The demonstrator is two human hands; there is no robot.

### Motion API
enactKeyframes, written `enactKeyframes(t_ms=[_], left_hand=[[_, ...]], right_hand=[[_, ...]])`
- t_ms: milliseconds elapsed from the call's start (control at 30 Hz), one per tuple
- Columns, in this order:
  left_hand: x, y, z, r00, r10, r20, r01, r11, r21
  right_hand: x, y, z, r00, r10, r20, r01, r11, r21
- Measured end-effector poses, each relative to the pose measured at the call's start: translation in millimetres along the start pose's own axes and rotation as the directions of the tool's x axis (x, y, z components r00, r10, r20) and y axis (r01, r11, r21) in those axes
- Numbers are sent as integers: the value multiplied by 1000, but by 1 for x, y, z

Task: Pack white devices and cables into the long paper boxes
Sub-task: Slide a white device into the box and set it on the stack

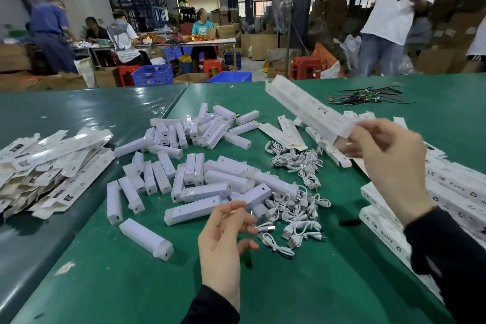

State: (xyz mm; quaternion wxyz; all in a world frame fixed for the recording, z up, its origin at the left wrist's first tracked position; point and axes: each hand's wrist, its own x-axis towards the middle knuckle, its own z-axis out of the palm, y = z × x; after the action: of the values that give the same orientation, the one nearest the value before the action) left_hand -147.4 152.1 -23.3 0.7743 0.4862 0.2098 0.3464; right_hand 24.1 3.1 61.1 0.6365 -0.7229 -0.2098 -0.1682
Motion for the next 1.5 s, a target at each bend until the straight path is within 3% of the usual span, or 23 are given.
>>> enactKeyframes(t_ms=[67, 167, 267, 333, 567, 700, 867, 1033, 1167, 1267, 1367, 1433, 1500], left_hand=[[1, 1, 1, 991, -47, 123, 51, 998, -35], [3, 6, 1, 976, -72, 203, 104, 984, -148], [7, 10, -2, 975, -93, 202, 143, 959, -247], [9, 12, -4, 978, -110, 175, 159, 940, -302], [13, 10, -8, 967, -170, 188, 228, 906, -356], [13, 8, -11, 943, -228, 243, 306, 882, -358], [6, 5, -10, 888, -264, 377, 375, 889, -262], [-6, 3, -4, 709, -330, 623, 490, 866, -99], [-11, 2, -3, 573, -347, 742, 547, 836, -31], [-12, 4, -3, 524, -343, 780, 567, 824, -19], [-14, 5, -2, 466, -381, 798, 505, 856, 114], [-15, 5, 0, 458, -409, 789, 478, 862, 170], [-16, 4, 2, 497, -430, 753, 455, 869, 196]], right_hand=[[-31, -10, -1, 931, 302, 206, -355, 882, 311], [-77, -8, 4, 683, 532, 500, -717, 618, 322], [-103, -3, 10, 510, 578, 637, -845, 473, 247], [-109, -5, 13, 476, 563, 676, -853, 483, 199], [-114, -5, 11, 522, 450, 724, -716, 693, 86], [-113, -3, 8, 542, 373, 753, -654, 750, 99], [-112, 2, 8, 621, 363, 695, -640, 747, 182], [-111, 8, 9, 706, 335, 624, -609, 737, 293], [-108, 8, 10, 635, 347, 691, -718, 596, 361], [-104, 8, 7, 582, 352, 733, -775, 513, 369], [-103, 7, 6, 570, 339, 748, -789, 480, 384], [-104, 8, 6, 580, 373, 724, -793, 461, 398], [-105, 11, 8, 611, 379, 695, -766, 504, 399]])
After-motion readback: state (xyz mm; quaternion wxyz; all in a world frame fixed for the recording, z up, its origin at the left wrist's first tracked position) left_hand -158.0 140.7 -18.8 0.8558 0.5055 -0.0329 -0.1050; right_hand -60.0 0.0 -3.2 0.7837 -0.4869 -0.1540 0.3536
